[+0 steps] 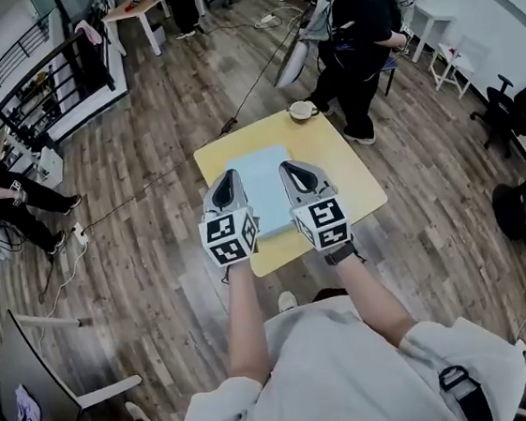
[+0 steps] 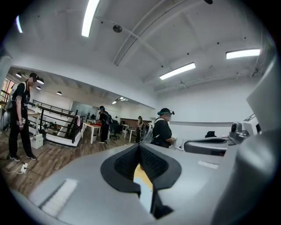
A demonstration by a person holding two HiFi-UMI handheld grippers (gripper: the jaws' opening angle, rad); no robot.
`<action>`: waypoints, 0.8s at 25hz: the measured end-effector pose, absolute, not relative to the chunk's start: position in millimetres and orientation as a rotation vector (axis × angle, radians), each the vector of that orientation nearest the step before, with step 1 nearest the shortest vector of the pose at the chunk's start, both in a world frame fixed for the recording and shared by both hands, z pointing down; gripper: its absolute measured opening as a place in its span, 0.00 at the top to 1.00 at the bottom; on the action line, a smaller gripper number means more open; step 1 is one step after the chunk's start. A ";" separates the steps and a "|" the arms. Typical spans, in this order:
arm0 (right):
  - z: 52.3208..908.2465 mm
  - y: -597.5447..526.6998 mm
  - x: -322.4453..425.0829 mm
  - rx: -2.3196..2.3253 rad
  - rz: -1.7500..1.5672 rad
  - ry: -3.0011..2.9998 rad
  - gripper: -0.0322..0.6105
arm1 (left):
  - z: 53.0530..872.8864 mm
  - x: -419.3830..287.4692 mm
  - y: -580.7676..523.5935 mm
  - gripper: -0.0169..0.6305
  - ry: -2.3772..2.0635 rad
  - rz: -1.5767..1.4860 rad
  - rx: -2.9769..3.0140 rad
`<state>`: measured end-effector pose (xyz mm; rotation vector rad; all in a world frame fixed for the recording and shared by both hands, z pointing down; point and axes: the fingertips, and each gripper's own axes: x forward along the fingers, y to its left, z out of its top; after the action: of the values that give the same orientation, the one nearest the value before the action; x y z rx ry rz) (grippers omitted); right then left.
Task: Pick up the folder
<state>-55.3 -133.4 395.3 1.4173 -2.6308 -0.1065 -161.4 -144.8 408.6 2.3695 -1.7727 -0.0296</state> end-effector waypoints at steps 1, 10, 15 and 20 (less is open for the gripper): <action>402.8 -138.6 -53.9 1.411 -0.090 -2.618 0.93 | 417.2 -163.2 -149.5 0.96 -1.762 -0.026 2.351; 474.2 -196.7 -21.5 1.381 0.128 -2.531 0.93 | 498.6 -161.0 -199.0 0.96 -1.730 0.162 2.224; 511.1 -233.1 -13.2 1.306 0.261 -2.501 0.93 | 534.1 -163.8 -220.9 0.96 -1.717 0.251 2.131; 547.7 -265.9 -14.5 1.199 0.348 -2.469 0.93 | 570.9 -169.4 -250.6 0.95 -1.688 0.308 2.030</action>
<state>-14.5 -265.9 547.7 1.1989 -2.4687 0.3480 -169.4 -250.6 570.9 2.0304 -1.6875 0.3084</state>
